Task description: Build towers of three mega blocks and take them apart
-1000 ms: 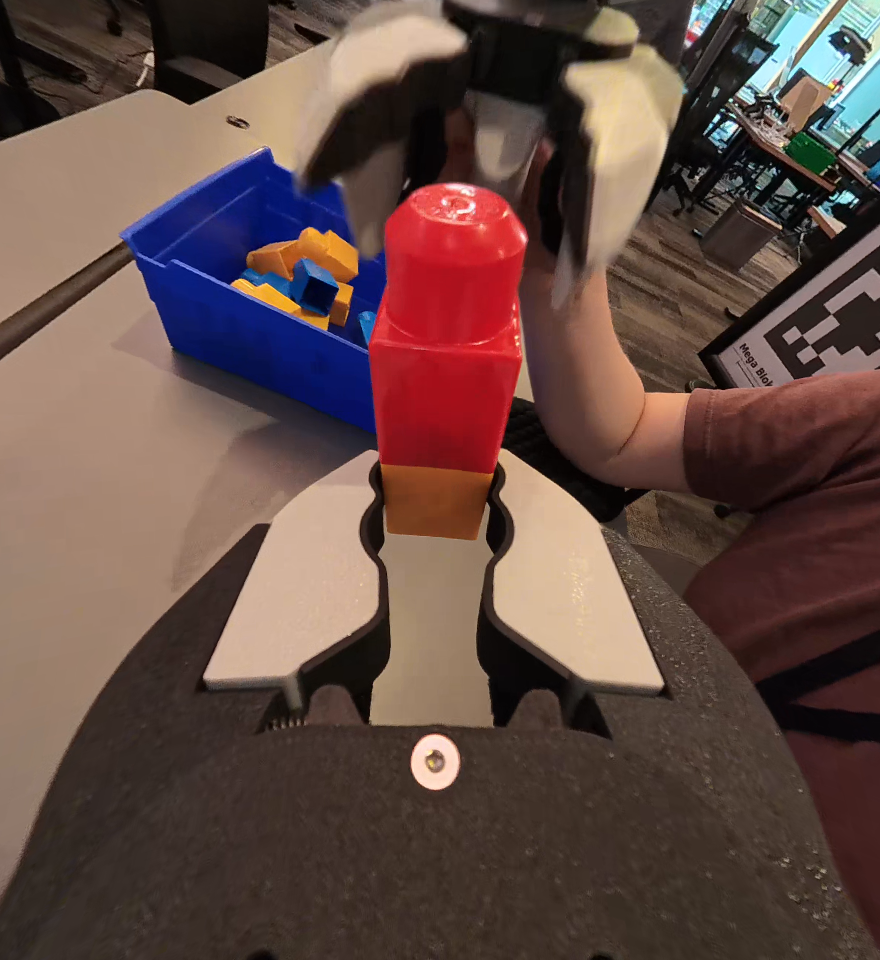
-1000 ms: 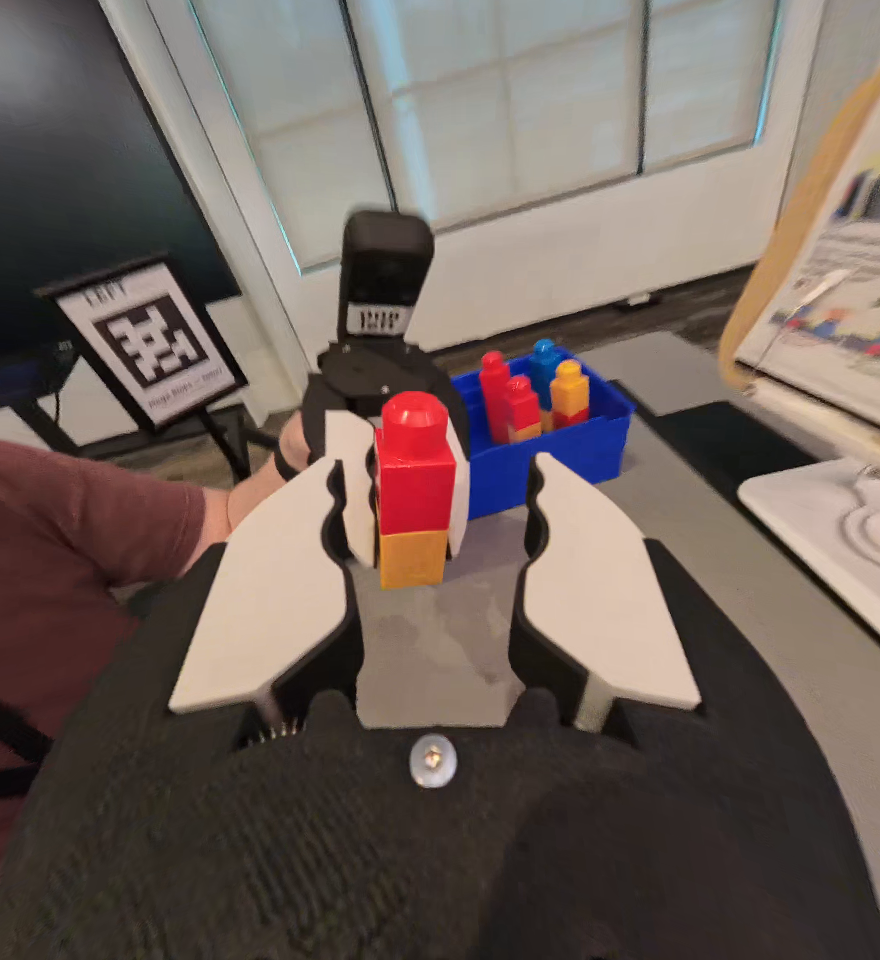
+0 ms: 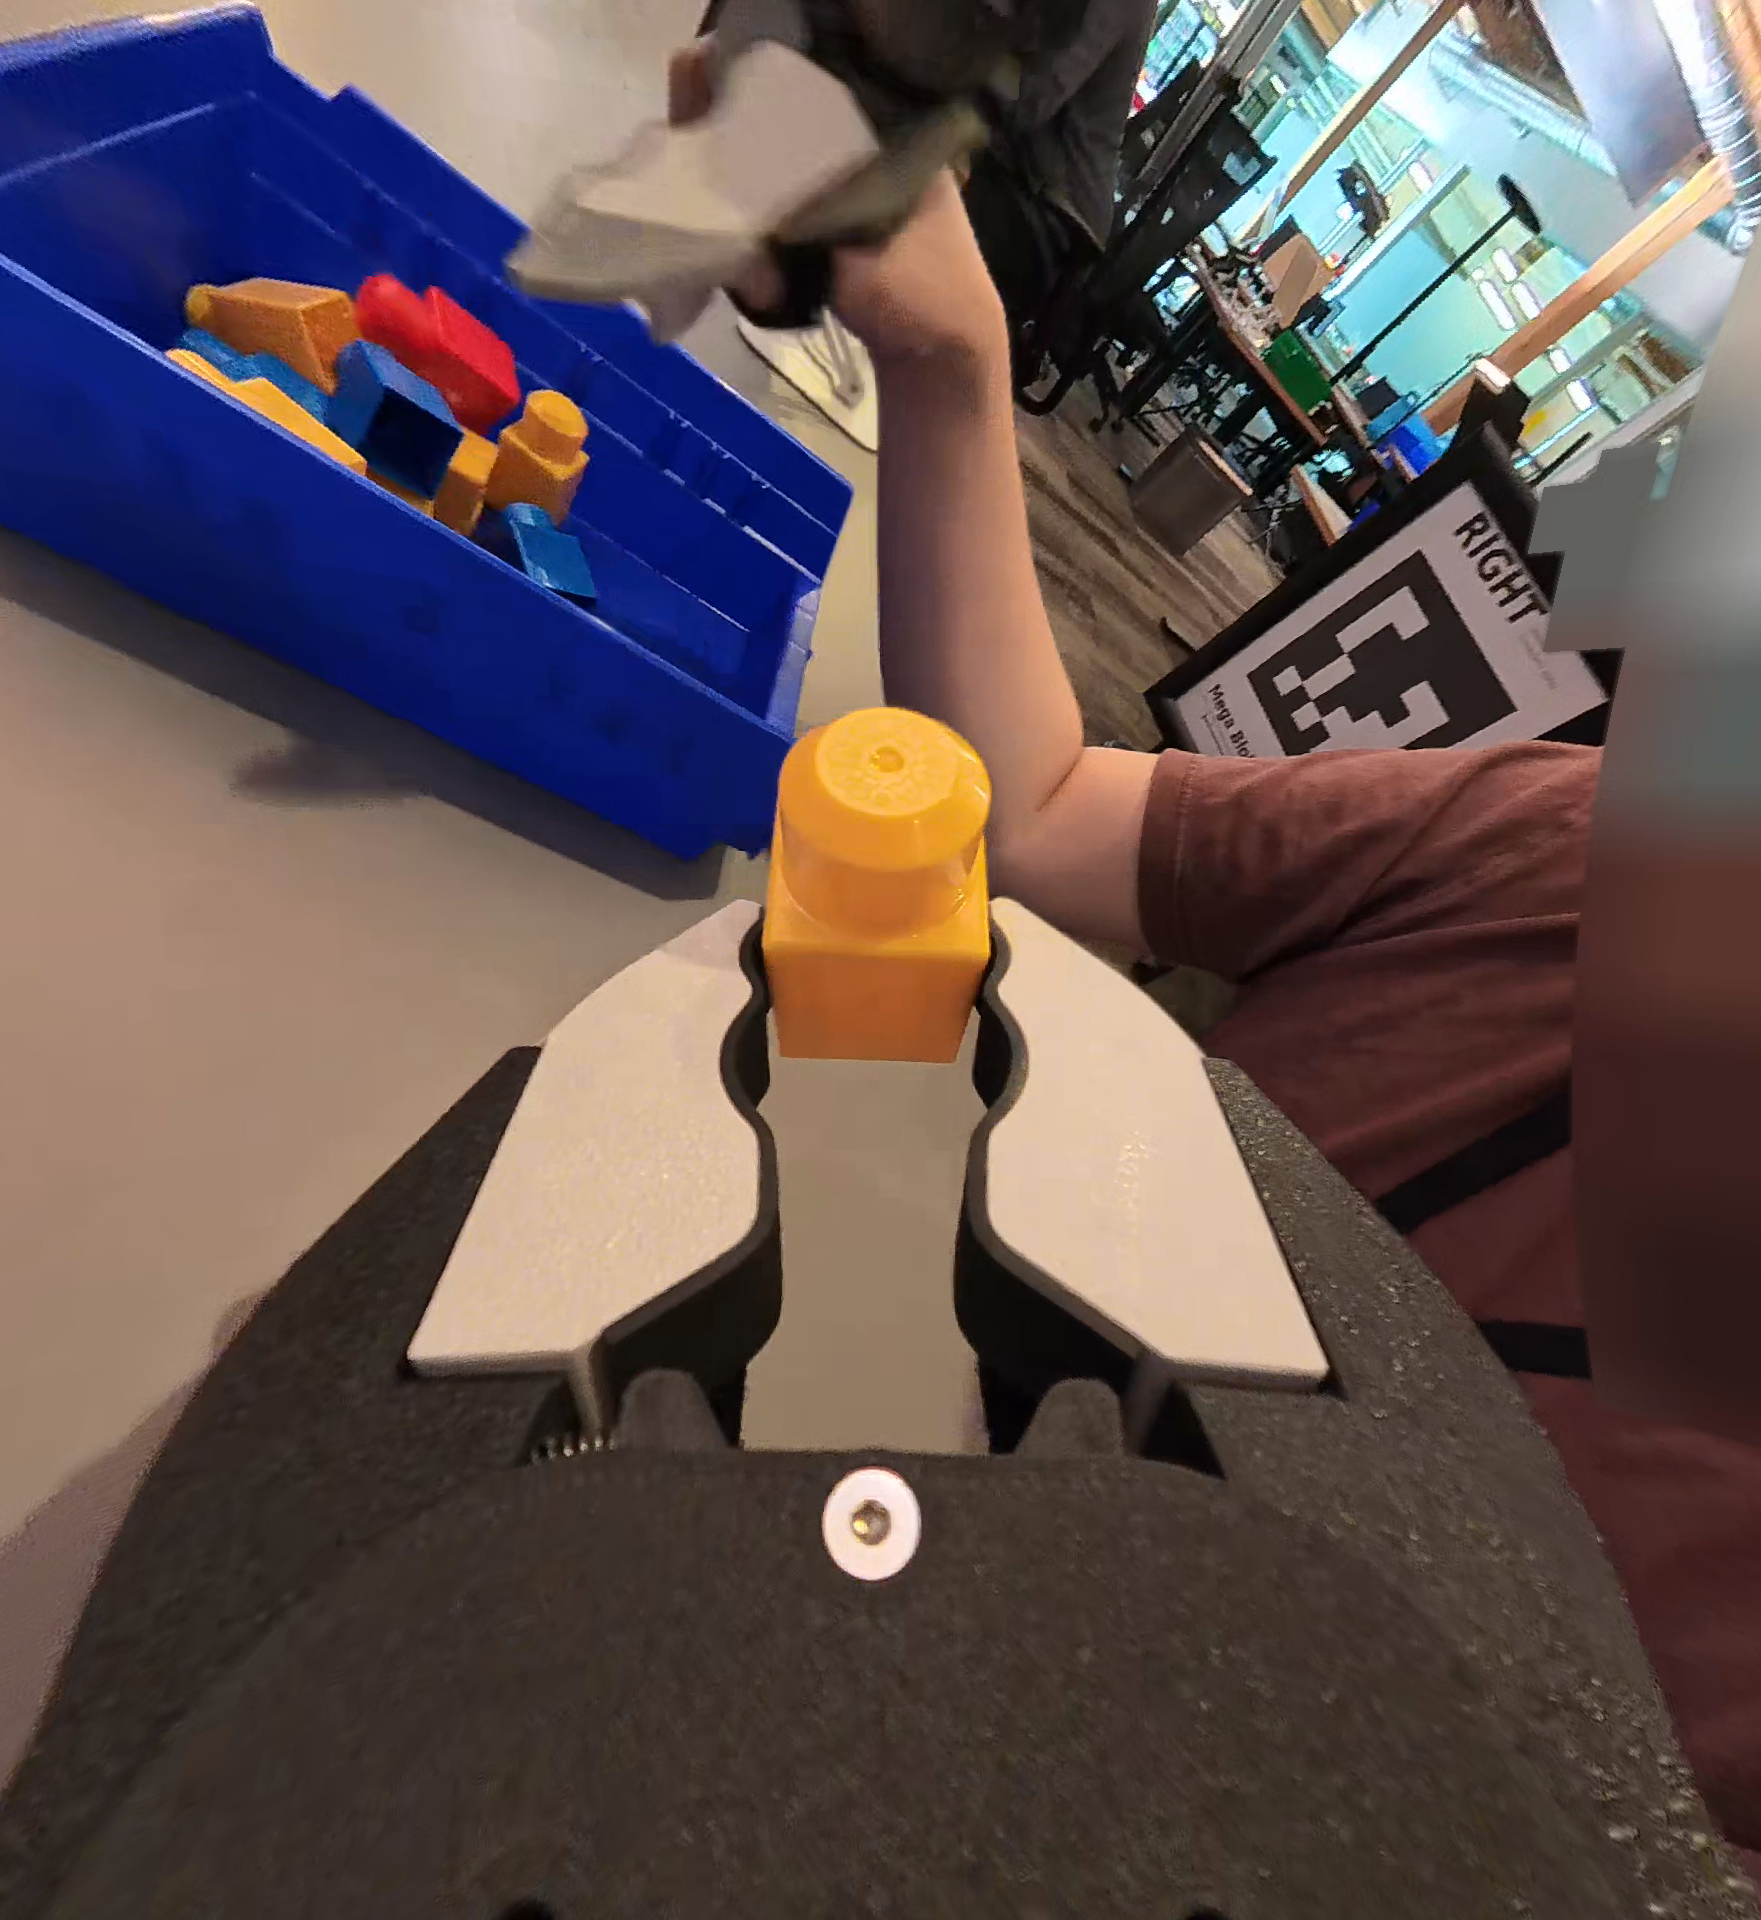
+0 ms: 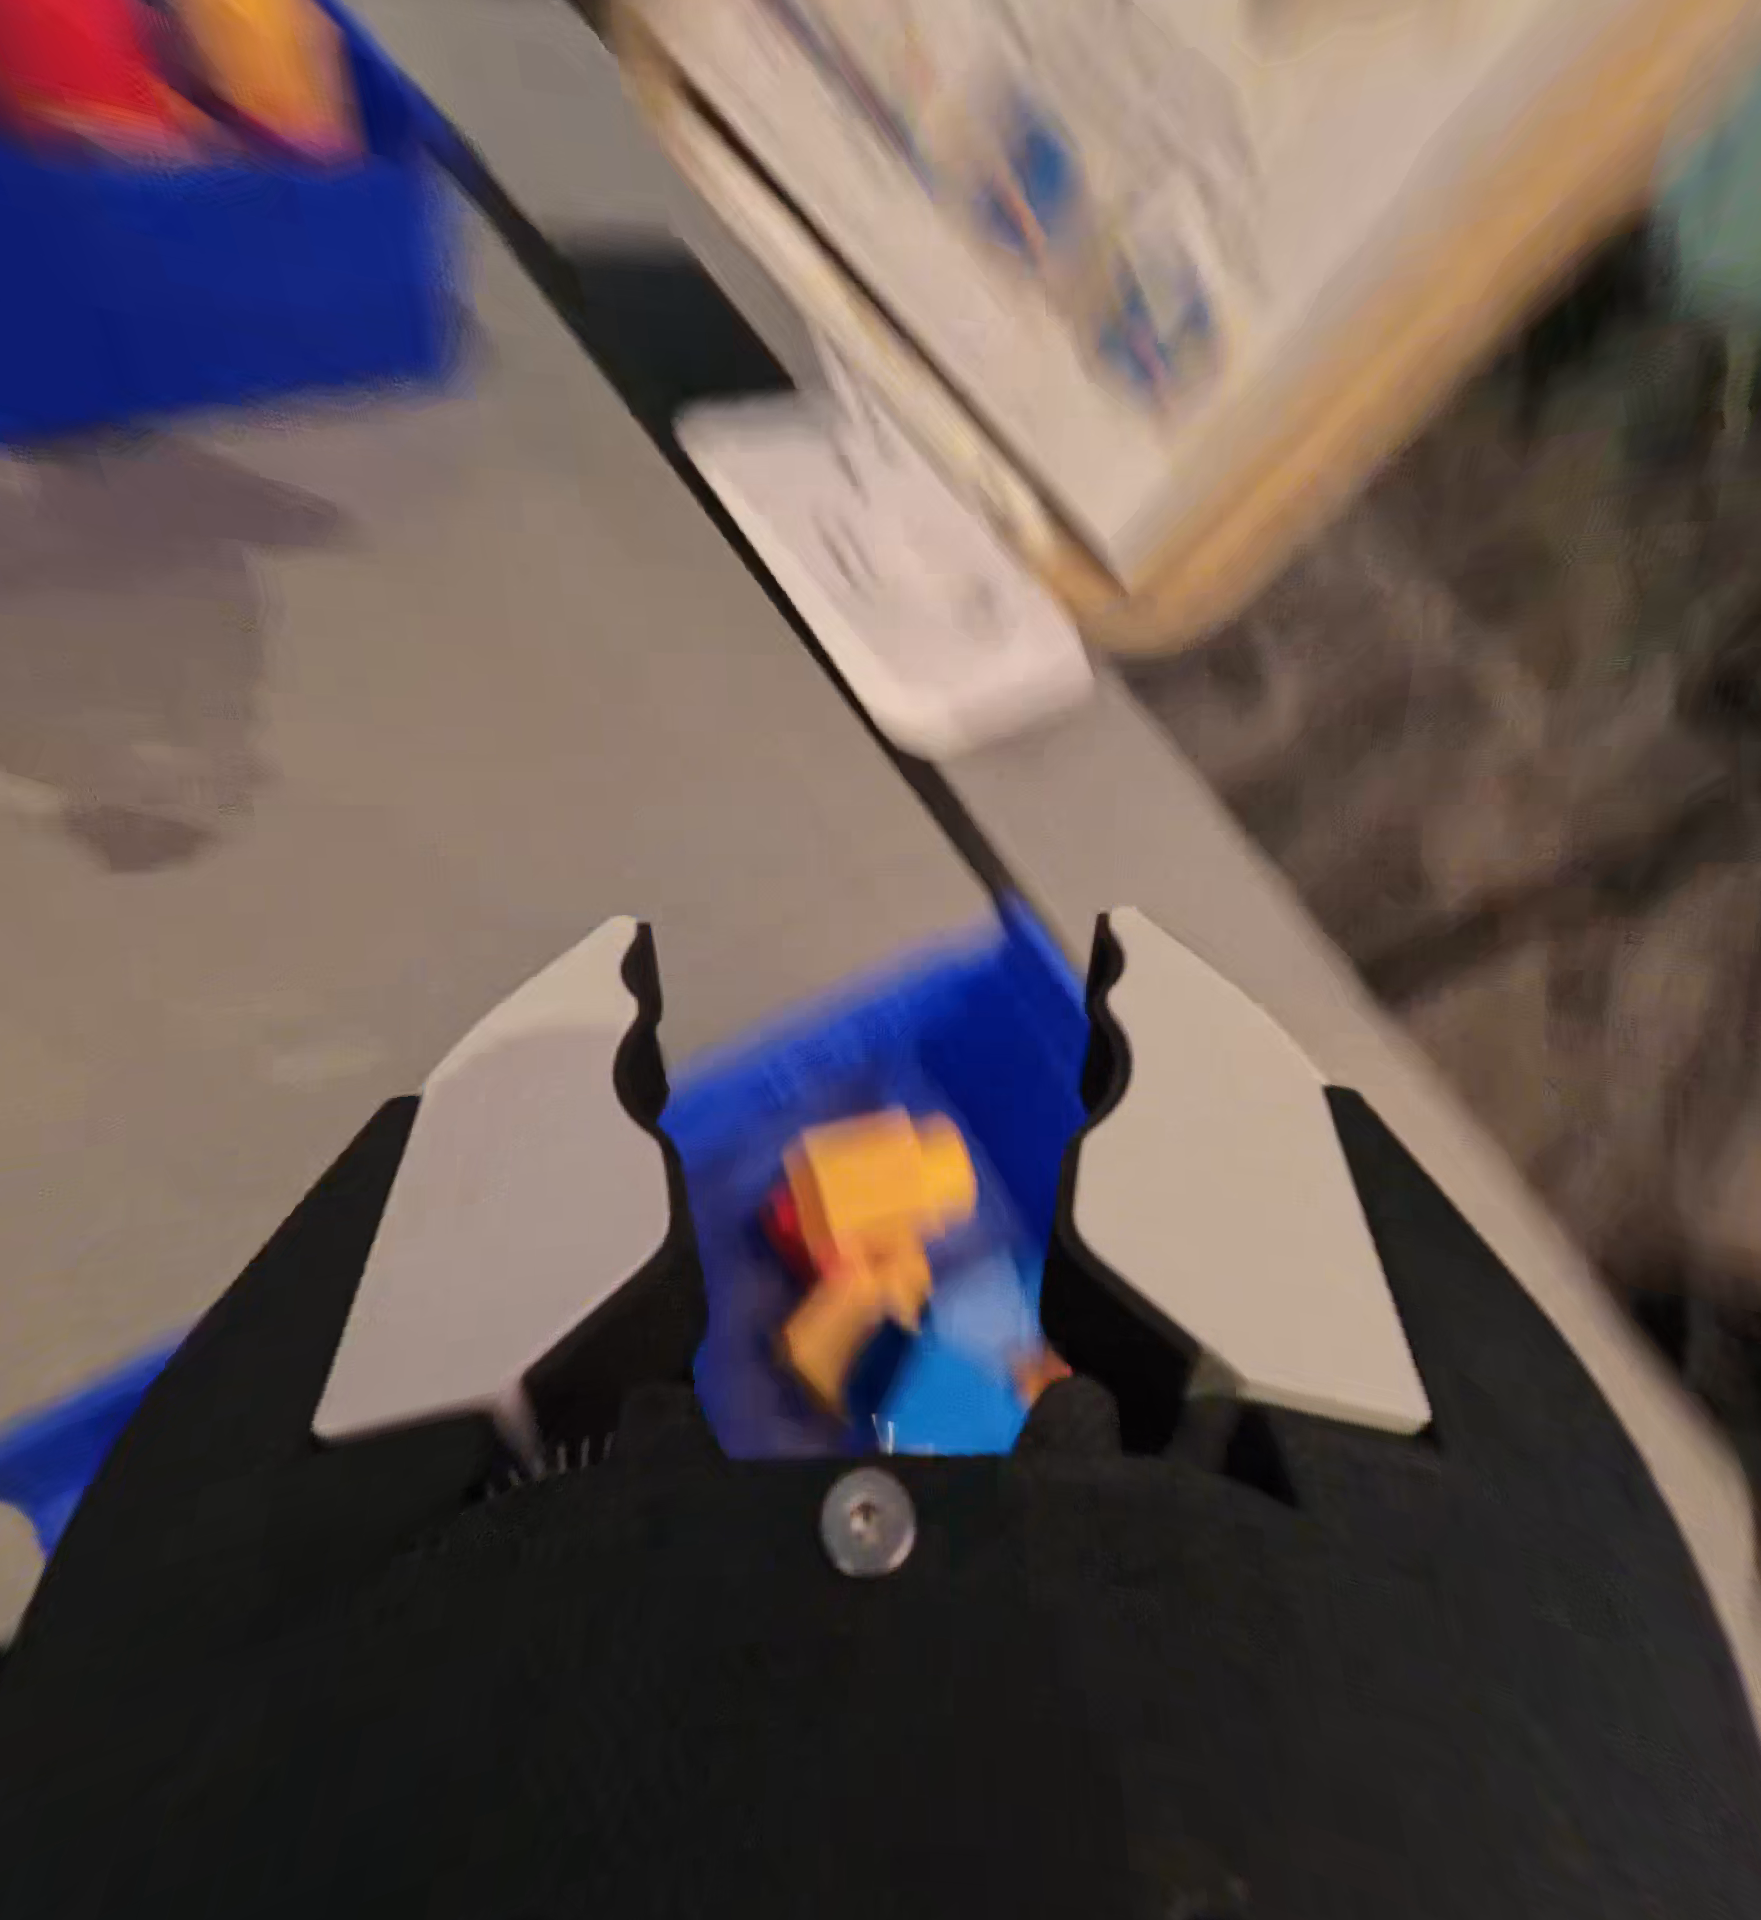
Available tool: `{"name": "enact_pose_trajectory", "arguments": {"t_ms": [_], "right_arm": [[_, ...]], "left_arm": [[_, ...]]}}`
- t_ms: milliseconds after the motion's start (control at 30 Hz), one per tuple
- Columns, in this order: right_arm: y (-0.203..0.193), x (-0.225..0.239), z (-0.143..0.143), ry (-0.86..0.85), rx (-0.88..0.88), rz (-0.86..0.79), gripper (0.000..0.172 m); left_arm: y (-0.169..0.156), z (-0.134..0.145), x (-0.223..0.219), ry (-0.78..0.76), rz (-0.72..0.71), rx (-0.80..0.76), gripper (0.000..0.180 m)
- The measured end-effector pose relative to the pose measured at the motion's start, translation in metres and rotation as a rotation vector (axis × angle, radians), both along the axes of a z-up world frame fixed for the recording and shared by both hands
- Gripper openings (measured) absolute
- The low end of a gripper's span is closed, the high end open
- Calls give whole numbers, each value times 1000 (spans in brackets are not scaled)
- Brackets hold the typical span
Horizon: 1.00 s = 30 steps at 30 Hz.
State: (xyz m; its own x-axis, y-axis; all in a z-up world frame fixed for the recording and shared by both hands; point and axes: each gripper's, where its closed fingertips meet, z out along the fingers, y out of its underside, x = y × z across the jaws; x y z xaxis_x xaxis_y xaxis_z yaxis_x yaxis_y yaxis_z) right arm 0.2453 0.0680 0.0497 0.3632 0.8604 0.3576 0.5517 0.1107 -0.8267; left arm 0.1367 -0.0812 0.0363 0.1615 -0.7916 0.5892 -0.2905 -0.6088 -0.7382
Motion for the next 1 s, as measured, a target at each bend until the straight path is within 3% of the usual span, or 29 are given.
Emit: {"name": "enact_pose_trajectory", "arguments": {"t_ms": [67, 133, 267, 367, 500, 567, 633, 767, 900, 1000], "right_arm": [[-77, -63, 28, 71, 138, 367, 77], [-135, -101, 28, 39, 223, 593, 70], [-162, -134, 22, -1, 334, 635, 83], [-163, -141, 16, -35, 375, 632, 71], [-161, -129, 22, -67, 389, 612, 70], [-140, -103, 30, -91, 396, 515, 70], [-97, -56, 20, -171, 274, 332, 70], [12, 73, -49, -346, -92, -230, 70], [43, 153, -125, -485, -387, -490, 71], [54, 167, -131, -427, -414, -565, 78]], "left_arm": [[-4, 6, -2, -32, -22, -32, 36], [-8, 12, -3, -57, -38, -57, 36], [-16, 16, -2, -75, -73, -59, 36], [-29, 24, 3, -111, -135, -64, 36], [-36, 29, 5, -111, -153, -57, 38], [-34, 36, -1, -113, -130, -15, 45], [-24, 43, -16, -79, -39, 67, 47], [19, 45, -88, 162, 341, 311, 51], [44, 40, -204, 497, 767, 438, 45], [38, 24, -278, 636, 983, 350, 46]]}}
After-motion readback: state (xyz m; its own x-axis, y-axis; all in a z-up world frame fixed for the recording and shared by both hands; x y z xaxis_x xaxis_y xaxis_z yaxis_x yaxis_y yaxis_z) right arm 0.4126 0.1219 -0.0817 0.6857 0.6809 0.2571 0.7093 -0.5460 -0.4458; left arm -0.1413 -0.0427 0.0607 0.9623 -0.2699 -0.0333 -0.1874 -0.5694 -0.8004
